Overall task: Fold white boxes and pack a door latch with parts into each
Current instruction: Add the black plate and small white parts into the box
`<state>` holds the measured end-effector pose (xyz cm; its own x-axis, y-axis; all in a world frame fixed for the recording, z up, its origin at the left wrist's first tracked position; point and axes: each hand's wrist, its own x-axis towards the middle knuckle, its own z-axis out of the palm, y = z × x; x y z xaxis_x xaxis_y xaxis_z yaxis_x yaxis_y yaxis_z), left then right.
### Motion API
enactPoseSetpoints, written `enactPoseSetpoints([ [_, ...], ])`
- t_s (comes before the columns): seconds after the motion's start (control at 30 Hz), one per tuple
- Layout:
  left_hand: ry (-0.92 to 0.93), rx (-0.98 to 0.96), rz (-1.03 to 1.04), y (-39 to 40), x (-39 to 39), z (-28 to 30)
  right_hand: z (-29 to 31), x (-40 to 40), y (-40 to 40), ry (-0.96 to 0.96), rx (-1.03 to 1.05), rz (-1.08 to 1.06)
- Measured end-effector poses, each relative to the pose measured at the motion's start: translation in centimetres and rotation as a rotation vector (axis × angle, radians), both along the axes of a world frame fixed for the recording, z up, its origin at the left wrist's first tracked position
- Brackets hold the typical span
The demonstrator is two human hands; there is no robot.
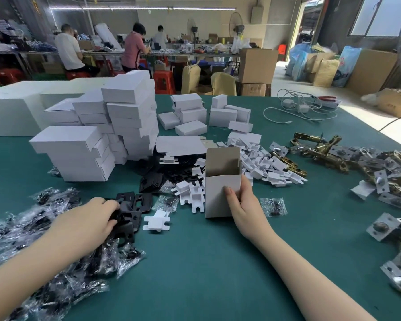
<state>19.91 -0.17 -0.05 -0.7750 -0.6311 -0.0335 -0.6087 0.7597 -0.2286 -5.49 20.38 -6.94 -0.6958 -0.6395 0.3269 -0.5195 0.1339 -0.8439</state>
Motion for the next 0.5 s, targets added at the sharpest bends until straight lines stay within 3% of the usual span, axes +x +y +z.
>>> enactPoseSetpoints([
  [0.17,0.056,0.204,-0.030,-1.1,0.4,0.2,-0.1,0.0,0.0,0.010,0.010,0.015],
  [0.27,-0.055,0.388,-0.060,-1.3,1.4,1.2,-0.1,0.0,0.0,-0.002,0.002,0.014],
  [0.33,-0.118,0.366,-0.081,-1.1,1.5,1.5,0.0,0.0,0.1,-0.002,-0.009,0.017],
  [0.5,-0.060,0.256,-0.106,-0.7,1.0,1.0,0.0,0.0,0.1,-0.004,-0.007,0.015],
])
